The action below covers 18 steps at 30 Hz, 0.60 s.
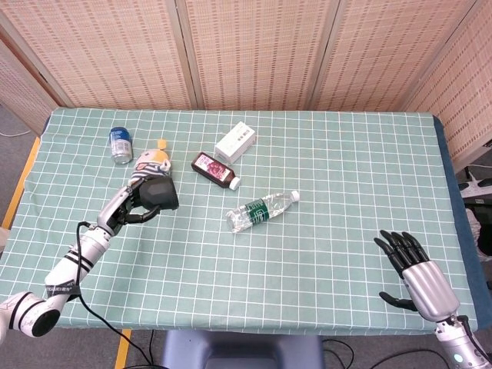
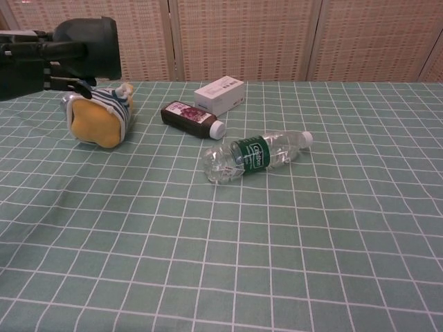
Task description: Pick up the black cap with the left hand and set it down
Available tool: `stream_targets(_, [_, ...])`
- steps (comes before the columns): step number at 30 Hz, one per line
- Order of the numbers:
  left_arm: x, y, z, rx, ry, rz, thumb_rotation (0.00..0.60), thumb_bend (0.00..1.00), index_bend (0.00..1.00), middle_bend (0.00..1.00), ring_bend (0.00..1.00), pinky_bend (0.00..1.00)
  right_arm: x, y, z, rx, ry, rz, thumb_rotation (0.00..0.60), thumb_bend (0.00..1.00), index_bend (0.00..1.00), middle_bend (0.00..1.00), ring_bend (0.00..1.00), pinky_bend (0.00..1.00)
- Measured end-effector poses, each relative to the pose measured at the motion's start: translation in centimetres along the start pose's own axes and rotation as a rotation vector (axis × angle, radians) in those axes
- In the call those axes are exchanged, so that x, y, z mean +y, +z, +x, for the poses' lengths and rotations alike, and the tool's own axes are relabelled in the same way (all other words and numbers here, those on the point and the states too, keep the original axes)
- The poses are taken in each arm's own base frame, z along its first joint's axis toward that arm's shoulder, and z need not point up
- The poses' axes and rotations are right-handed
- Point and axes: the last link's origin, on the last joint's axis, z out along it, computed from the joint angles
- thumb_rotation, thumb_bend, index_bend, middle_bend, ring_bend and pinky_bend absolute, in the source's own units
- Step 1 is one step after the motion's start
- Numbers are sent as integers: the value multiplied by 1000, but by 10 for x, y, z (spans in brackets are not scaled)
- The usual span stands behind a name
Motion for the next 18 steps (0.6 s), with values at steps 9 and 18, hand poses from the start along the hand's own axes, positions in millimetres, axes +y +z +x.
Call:
stream_targets(9, [-11, -6, 4, -79, 230, 33, 600, 567, 972, 886, 650, 484, -2, -1, 0, -3, 4, 6, 600, 0, 0, 0, 0, 0])
stream_targets(18, [-29, -9, 8, -181, 1007, 120, 600, 564, 967, 879, 650, 510, -1, -1, 0, -6, 9, 10, 600, 0, 0, 0, 0, 0])
